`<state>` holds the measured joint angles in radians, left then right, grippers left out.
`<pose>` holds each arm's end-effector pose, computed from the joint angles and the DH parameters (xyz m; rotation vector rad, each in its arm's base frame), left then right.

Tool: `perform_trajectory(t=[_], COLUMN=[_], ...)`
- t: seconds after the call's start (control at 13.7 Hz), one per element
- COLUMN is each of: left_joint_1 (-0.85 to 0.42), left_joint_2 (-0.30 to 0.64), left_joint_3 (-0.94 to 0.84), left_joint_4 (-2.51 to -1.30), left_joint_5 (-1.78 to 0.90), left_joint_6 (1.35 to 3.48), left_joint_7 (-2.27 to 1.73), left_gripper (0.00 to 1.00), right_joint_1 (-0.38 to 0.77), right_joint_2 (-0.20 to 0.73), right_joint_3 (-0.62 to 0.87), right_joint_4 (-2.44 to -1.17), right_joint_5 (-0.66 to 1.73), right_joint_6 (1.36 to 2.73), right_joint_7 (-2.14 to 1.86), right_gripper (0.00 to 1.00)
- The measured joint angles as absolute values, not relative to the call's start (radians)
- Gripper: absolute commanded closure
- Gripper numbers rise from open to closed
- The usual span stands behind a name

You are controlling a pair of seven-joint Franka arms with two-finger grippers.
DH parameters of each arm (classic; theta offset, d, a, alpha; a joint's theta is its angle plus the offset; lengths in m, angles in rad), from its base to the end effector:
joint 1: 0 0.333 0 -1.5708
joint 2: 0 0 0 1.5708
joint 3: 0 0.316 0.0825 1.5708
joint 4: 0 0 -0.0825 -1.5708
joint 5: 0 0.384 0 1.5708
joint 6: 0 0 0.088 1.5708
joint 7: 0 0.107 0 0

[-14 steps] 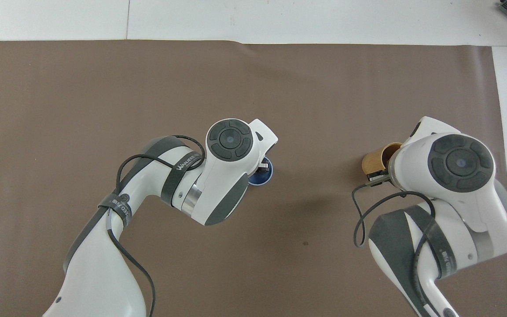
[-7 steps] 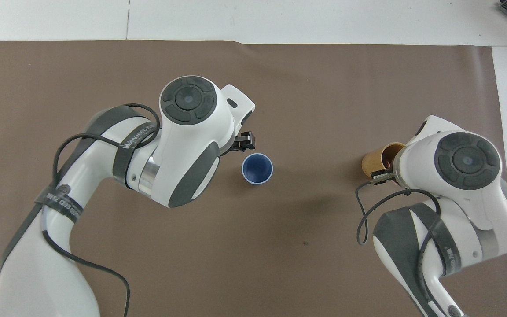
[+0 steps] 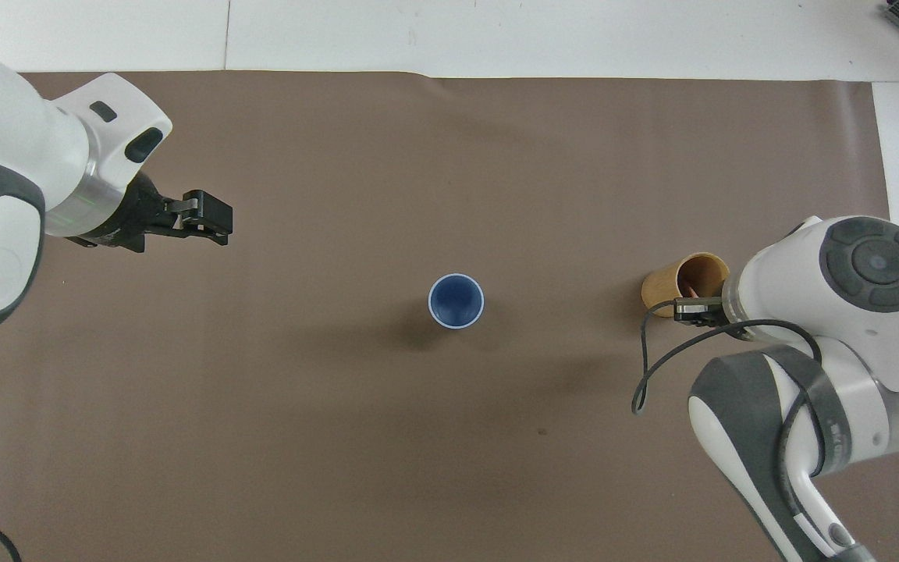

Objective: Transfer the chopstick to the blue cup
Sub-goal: 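Release the blue cup and draw the left gripper back to rest, then grasp the pink chopstick in the tan cup with the right gripper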

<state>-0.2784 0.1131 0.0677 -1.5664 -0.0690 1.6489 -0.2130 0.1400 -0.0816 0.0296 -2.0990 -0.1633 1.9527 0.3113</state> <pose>0.5780 -0.1328 0.5687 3.0876 0.0130 -0.0656 0.5140 0.0773 0.4516 2.9763 -0.1131 -0.0398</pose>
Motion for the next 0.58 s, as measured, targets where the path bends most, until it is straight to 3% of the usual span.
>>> perform_trajectory(t=[0.07, 0.15, 0.22, 0.58], left_joint_1=[-0.251, -0.22, -0.186, -0.068], left_joint_2=[0.104, 0.094, 0.083, -0.005], left_joint_3=[0.068, 0.068, 0.068, 0.069], left_joint_4=[-1.575, -1.58, -1.583, -1.58], left_joint_5=[-0.069, -0.069, -0.069, -0.057], left_joint_6=[1.636, 1.623, 1.61, 1.513], left_joint_7=[-0.175, -0.132, -0.088, 0.094], left_gripper=[0.0, 0.0, 0.0, 0.0], right_joint_1=[0.14, 0.139, 0.133, 0.113], right_joint_2=[-0.082, -0.082, -0.082, -0.064], right_joint_3=[0.03, 0.03, 0.029, 0.029], right_joint_4=[-2.099, -2.099, -2.099, -2.054], right_joint_5=[-0.163, -0.162, -0.161, -0.151], right_joint_6=[1.948, 1.943, 1.94, 1.9], right_joint_7=[0.312, 0.314, 0.316, 0.316], right_gripper=[0.81, 0.97, 1.0, 1.0])
